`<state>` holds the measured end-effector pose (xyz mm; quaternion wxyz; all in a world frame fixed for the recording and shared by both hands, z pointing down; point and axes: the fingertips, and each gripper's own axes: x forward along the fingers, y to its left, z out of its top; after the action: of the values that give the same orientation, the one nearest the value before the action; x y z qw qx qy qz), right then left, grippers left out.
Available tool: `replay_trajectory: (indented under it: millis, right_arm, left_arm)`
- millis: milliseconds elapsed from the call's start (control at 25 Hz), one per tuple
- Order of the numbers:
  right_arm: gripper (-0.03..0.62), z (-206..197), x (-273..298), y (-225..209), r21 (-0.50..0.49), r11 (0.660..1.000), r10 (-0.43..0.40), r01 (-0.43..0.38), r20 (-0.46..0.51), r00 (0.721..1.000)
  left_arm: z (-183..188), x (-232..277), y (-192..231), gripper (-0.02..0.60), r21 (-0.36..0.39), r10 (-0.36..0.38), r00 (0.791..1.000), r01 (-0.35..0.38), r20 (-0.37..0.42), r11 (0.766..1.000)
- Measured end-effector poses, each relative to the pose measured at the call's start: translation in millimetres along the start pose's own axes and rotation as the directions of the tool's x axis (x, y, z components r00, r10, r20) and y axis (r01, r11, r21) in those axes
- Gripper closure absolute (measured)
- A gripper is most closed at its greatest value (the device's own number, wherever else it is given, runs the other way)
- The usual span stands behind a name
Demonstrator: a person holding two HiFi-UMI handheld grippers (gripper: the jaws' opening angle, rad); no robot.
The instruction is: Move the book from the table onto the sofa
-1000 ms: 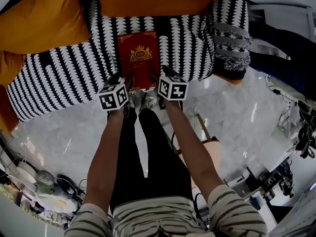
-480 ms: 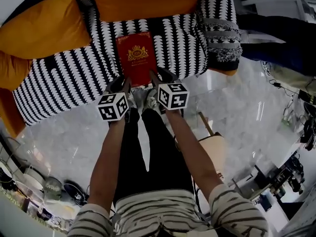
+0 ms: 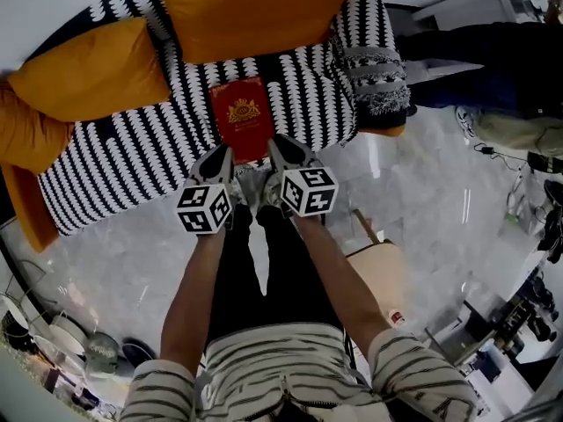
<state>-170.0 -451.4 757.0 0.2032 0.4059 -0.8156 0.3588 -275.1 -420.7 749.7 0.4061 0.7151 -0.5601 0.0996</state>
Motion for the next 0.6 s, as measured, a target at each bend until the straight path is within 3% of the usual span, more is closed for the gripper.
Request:
replay_trajectory:
  millis: [280, 600]
  right_arm:
    - [0.562, 73.8, -58.7, 48.7, 0.029, 0.998, 0.056, -0.061, 0.169, 0.984]
    - [0.58, 153.5, -135.2, 93.5, -0.04, 0.994, 0.11, -0.103, 0.296, 0.949]
  left_arm:
    - [72.2, -57.5, -47.2, 0.563, 0.072, -0.031, 0.991, 0.021, 0.134, 0.997]
    - [148.2, -122.7, -113.8, 0.574, 0.187, -0.103, 0.961, 0.056, 0.256, 0.981]
